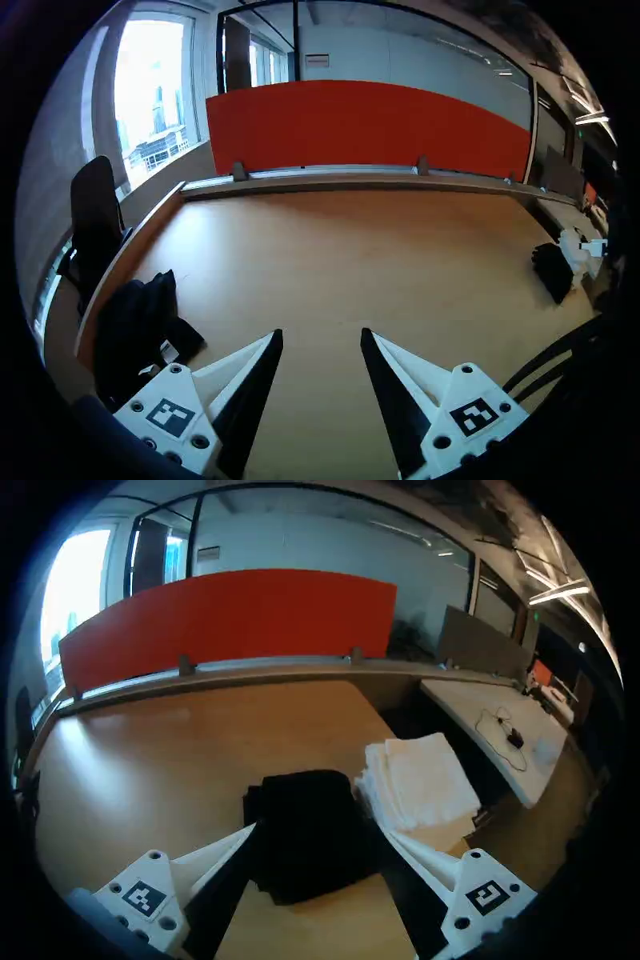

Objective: Fold towel

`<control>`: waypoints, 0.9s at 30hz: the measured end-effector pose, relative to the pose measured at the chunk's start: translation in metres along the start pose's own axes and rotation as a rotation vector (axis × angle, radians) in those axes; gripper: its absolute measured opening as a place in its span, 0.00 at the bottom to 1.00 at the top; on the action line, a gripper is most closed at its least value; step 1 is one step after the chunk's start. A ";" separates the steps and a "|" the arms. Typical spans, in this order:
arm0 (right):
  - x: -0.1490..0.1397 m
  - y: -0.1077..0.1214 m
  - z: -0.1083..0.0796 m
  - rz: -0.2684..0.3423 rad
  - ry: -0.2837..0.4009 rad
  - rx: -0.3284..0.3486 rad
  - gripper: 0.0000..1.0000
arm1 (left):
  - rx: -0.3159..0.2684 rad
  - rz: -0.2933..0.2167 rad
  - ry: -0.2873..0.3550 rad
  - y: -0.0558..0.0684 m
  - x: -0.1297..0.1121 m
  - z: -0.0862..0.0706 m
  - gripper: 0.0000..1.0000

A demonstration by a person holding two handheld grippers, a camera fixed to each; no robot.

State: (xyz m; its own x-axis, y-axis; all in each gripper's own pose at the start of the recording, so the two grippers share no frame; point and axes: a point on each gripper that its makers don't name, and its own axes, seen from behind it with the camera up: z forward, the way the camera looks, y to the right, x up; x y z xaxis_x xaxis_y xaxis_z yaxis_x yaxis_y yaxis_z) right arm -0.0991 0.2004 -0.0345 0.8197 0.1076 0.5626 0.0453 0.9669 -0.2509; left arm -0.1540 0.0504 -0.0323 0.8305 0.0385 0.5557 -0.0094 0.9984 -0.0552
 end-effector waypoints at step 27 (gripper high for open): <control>0.101 -0.038 -0.056 -0.032 0.411 0.066 0.96 | 0.039 -0.041 0.155 -0.017 0.055 -0.005 0.71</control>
State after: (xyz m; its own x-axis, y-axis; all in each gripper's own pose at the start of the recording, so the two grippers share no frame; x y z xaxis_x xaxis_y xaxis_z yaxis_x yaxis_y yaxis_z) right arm 0.0139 0.1612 -0.0120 0.9788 -0.0116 0.2043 0.0493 0.9824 -0.1800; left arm -0.1049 0.0351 -0.0048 0.9065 -0.0058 0.4223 0.0069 1.0000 -0.0010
